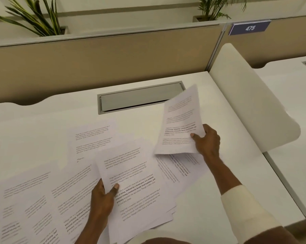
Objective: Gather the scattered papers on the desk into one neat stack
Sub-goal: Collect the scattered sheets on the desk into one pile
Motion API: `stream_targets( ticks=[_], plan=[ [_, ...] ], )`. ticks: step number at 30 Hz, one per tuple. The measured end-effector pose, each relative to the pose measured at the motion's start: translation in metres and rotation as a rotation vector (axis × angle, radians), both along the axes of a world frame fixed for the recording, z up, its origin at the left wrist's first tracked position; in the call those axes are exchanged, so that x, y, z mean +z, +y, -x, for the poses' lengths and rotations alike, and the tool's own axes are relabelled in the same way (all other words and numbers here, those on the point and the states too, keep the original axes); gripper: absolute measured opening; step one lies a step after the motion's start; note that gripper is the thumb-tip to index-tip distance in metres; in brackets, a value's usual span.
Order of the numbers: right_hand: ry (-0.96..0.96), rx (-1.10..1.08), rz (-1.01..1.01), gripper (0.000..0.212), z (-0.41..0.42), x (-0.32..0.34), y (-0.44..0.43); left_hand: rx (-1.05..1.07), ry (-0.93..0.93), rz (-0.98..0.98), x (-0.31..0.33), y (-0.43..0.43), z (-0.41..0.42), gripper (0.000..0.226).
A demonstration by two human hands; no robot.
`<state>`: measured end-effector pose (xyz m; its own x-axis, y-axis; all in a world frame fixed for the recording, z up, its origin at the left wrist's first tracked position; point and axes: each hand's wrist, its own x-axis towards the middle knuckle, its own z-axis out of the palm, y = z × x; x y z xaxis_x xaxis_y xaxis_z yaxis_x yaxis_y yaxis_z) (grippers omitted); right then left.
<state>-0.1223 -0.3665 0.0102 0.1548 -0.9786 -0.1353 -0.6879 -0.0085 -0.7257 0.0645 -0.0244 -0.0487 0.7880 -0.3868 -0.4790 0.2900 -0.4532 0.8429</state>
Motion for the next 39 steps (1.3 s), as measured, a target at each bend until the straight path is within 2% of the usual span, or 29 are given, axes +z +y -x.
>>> stream_targets(
  ticks=[4, 7, 9, 12, 17, 18, 20, 24, 27, 29, 31, 39],
  plan=[
    [-0.227, 0.061, -0.037, 0.025, 0.024, 0.01, 0.014, 0.008, 0.026, -0.008, -0.004, 0.005, -0.001, 0.042],
    [-0.375, 0.137, -0.21, 0.03, 0.039, 0.012, 0.031, 0.008, 0.037, -0.001, -0.002, 0.005, -0.002, 0.037],
    [-0.393, 0.195, -0.341, 0.032, 0.042, 0.004, 0.05, 0.044, 0.063, 0.013, 0.0, 0.003, -0.001, 0.029],
    [-0.308, 0.285, -0.456, 0.035, 0.037, -0.02, 0.094, 0.085, 0.098, 0.042, 0.004, 0.001, 0.001, 0.014],
    [-0.187, 0.396, -0.568, 0.043, 0.022, -0.044, 0.164, -0.007, 0.026, 0.024, 0.008, -0.001, 0.004, 0.043],
    [-0.116, 0.459, -0.54, 0.042, 0.019, -0.046, 0.17, -0.025, 0.005, -0.008, 0.006, 0.0, 0.005, 0.05],
    [0.07, 0.508, -0.424, 0.039, 0.014, -0.046, 0.176, -0.062, -0.031, -0.062, 0.002, 0.002, 0.005, 0.05],
    [0.246, 0.239, -0.134, 0.043, 0.018, -0.037, 0.152, -0.097, -0.062, -0.094, -0.003, 0.004, 0.005, 0.044],
    [0.5, 0.126, 0.056, 0.076, 0.03, -0.033, 0.107, -0.083, -0.086, -0.095, -0.005, 0.008, 0.004, 0.05],
    [0.622, 0.066, 0.058, 0.096, 0.039, -0.028, 0.076, -0.077, -0.09, -0.089, -0.005, 0.012, 0.004, 0.055],
    [0.695, 0.053, 0.0, 0.105, 0.046, -0.024, 0.055, -0.083, -0.097, -0.081, -0.004, 0.015, 0.004, 0.056],
    [0.779, 0.12, -0.176, 0.108, 0.046, -0.02, 0.012, -0.05, -0.121, -0.083, 0.001, 0.024, 0.006, 0.054]
  ],
)
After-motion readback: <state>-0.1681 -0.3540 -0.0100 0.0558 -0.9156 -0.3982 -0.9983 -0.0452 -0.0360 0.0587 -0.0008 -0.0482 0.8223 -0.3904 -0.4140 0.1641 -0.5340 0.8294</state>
